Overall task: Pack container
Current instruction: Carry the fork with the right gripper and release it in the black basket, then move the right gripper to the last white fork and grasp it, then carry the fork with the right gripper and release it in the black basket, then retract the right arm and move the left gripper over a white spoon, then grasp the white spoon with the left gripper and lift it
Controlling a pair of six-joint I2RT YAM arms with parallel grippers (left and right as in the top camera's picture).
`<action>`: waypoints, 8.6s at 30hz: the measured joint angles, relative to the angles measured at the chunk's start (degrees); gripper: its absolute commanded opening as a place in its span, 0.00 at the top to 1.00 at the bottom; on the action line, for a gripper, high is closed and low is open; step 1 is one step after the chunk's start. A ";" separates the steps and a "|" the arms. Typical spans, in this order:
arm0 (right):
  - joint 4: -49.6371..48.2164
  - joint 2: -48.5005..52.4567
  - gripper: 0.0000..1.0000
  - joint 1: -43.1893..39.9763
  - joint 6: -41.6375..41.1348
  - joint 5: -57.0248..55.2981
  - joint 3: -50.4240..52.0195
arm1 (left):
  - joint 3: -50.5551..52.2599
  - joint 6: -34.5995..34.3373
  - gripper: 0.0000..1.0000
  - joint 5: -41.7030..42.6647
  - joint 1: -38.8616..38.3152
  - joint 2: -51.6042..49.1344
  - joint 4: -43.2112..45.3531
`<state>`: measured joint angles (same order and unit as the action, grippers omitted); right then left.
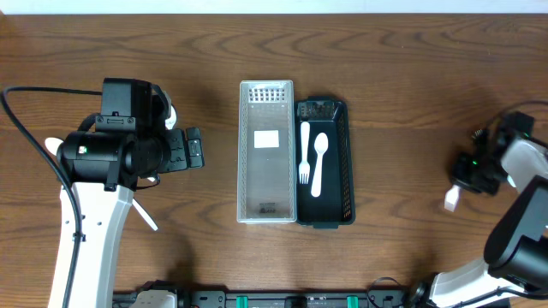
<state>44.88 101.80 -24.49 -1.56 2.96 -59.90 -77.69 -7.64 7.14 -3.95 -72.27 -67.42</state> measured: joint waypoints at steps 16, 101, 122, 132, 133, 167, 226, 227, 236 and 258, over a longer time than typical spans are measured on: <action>5.18 -12.09 0.99 39.71 -8.55 1.68 -23.69 | 0.00 0.00 0.02 0.00 0.00 0.00 0.15; 5.31 21.16 0.44 -10.95 36.61 -1.11 -27.26 | 0.00 0.00 0.02 0.00 0.00 0.02 -0.15; 5.01 21.05 0.79 -7.21 35.45 -1.46 -27.08 | 0.00 0.00 0.02 0.00 0.00 0.02 -1.16; 4.24 20.92 0.88 -6.21 34.58 -1.25 -26.97 | 0.00 0.00 0.02 0.00 0.00 0.02 -1.14; 4.11 20.90 0.89 -6.05 34.29 -1.22 -26.95 | 0.00 0.00 0.02 0.00 0.00 0.02 -1.14; 10.16 -7.96 0.99 50.14 -5.11 -4.37 -25.40 | 0.00 0.00 0.02 0.00 0.00 0.02 -1.86; 16.90 -4.00 0.02 19.85 -10.45 -7.61 -38.56 | -14.62 -0.09 0.02 -2.80 7.28 -44.50 13.60; 16.87 -4.00 0.02 19.85 -10.23 -7.43 -38.56 | -14.62 -0.09 0.02 -2.80 7.34 -45.72 13.75; 17.05 -3.98 0.03 19.85 -8.81 -6.99 -38.56 | -14.29 -0.11 0.02 -2.78 8.09 -49.46 15.41; 18.80 -3.98 0.04 19.85 -8.41 -6.80 -38.53 | -10.64 -0.26 0.02 -2.82 8.76 -51.06 19.76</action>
<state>63.68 97.82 -4.64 -9.98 -3.84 -98.43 -88.33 -7.90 4.32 4.82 -123.33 -47.66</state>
